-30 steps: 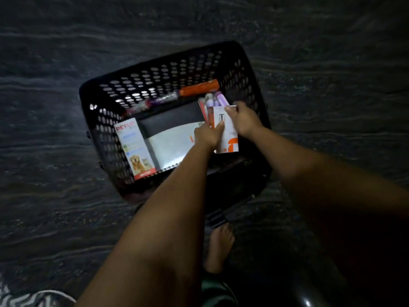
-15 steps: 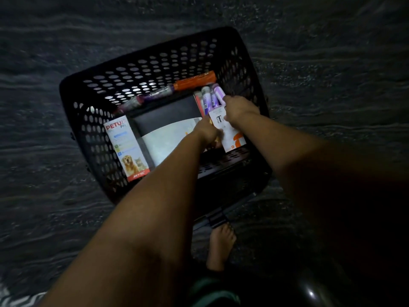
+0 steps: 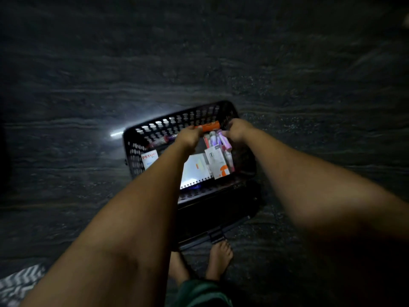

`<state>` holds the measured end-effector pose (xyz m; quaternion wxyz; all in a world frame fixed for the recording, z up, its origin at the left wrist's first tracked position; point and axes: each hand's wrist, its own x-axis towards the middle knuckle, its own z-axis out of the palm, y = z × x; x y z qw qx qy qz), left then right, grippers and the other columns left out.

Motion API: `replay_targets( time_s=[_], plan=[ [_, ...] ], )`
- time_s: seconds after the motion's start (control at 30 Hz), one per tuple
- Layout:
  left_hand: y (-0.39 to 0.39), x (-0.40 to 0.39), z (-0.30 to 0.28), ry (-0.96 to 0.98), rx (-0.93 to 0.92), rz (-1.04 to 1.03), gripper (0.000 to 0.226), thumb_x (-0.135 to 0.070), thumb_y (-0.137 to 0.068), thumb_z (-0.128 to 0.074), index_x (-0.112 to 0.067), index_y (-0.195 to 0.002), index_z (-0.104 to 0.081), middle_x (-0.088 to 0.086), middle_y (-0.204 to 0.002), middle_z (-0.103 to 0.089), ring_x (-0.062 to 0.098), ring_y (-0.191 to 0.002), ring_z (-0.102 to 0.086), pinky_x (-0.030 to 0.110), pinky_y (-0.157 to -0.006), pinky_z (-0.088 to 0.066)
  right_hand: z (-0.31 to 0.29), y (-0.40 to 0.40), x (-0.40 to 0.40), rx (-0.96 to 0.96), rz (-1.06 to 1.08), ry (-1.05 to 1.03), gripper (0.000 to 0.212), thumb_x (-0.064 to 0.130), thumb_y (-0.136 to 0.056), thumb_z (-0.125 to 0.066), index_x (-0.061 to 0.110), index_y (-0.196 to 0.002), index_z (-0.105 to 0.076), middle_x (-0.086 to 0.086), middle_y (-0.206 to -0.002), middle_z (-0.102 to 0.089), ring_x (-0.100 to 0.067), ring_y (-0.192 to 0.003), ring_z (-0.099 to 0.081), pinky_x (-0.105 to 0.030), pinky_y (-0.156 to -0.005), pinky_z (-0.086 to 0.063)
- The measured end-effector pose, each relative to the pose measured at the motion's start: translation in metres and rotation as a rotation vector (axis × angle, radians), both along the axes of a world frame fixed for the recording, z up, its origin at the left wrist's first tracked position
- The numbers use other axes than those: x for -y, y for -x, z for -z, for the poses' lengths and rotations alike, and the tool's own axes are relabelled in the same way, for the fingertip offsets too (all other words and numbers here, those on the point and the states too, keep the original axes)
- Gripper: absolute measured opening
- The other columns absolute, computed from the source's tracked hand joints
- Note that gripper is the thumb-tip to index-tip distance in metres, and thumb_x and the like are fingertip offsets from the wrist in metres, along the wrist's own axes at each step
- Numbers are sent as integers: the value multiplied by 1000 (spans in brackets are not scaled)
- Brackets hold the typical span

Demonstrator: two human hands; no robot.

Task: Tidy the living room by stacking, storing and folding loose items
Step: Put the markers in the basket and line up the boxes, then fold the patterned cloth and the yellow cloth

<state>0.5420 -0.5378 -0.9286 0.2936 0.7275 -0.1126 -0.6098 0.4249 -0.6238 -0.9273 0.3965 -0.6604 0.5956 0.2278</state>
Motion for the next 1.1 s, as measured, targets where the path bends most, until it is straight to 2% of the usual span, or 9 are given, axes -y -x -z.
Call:
replay_targets(
  time_s=[0.1, 0.2, 0.27, 0.37, 0.47, 0.6, 0.8, 0.93, 1.1],
  plan=[
    [-14, 2, -74, 90, 71, -6, 40, -26, -104, -37, 1, -131, -51, 17, -127, -56, 16, -81, -54, 16, -55, -46, -76, -16, -2, 265, 313, -111, 21, 28, -99, -50, 9, -94, -56, -13, -105, -58, -20, -83, -54, -25, -62, -40],
    [-37, 4, -156, 152, 157, 45, 48, -36, -102, -38, -1, -134, -50, 13, -137, -51, 23, -114, -54, 26, -92, -45, -166, -27, -4, 354, 469, -175, 24, 36, -100, -44, 15, -109, -52, 2, -86, -51, -12, -74, -49, -23, -62, -42],
    [-56, 1, -221, 179, 173, 21, 51, -41, -101, -37, -3, -132, -52, 11, -134, -53, 26, -120, -51, 34, -100, -40, -224, -34, -2, 408, 501, -164, 41, 42, -98, -46, 12, -125, -51, 5, -83, -46, -11, -78, -47, -27, -72, -44],
    [-80, -11, -320, 254, 226, -34, 47, -46, -100, -38, -10, -124, -56, 6, -114, -56, 18, -90, -53, 31, -80, -40, -311, -47, -6, 507, 518, -151, 56, 47, -96, -48, 12, -139, -42, -1, -113, -54, -17, -101, -52, -30, -82, -47],
    [-101, -31, -424, 339, 305, -75, 54, -47, -99, -41, -11, -139, -46, 7, -139, -49, 24, -113, -51, 33, -89, -39, -403, -56, -19, 594, 491, -126, 58, 47, -96, -47, 12, -142, -38, -8, -140, -45, -25, -128, -44, -36, -98, -41],
    [-124, -81, -545, 410, 349, -168, 58, -48, -99, -41, -10, -143, -41, 7, -130, -53, 22, -114, -51, 32, -89, -39, -506, -67, -49, 634, 373, -122, 61, 50, -94, -49, 10, -139, -41, -10, -132, -48, -19, -93, -54, -33, -91, -40],
    [-133, -161, -648, 441, 386, -309, 36, -54, -97, -39, -23, -111, -52, -3, -96, -49, 17, -84, -48, 31, -74, -38, -600, -77, -88, 737, 279, -103, 77, 60, -89, -50, 14, -147, -31, -9, -148, -38, -26, -131, -39, -38, -102, -37],
    [-135, -210, -671, 484, 379, -406, 64, -54, -97, -38, -13, -145, -34, 5, -145, -42, 25, -135, -37, 41, -106, -31, -622, -86, -122, 801, 248, -95, 80, 61, -88, -51, 18, -150, -26, -10, -157, -21, -30, -142, -26, -43, -113, -26],
    [-137, -237, -694, 510, 402, -438, 69, -58, -96, -37, -12, -147, -31, 5, -151, -36, 29, -138, -34, 41, -108, -29, -666, -98, -133, 864, 160, -79, 81, 61, -86, -53, 19, -150, -25, -9, -158, -19, -30, -142, -24, -47, -114, -29]
  ],
)
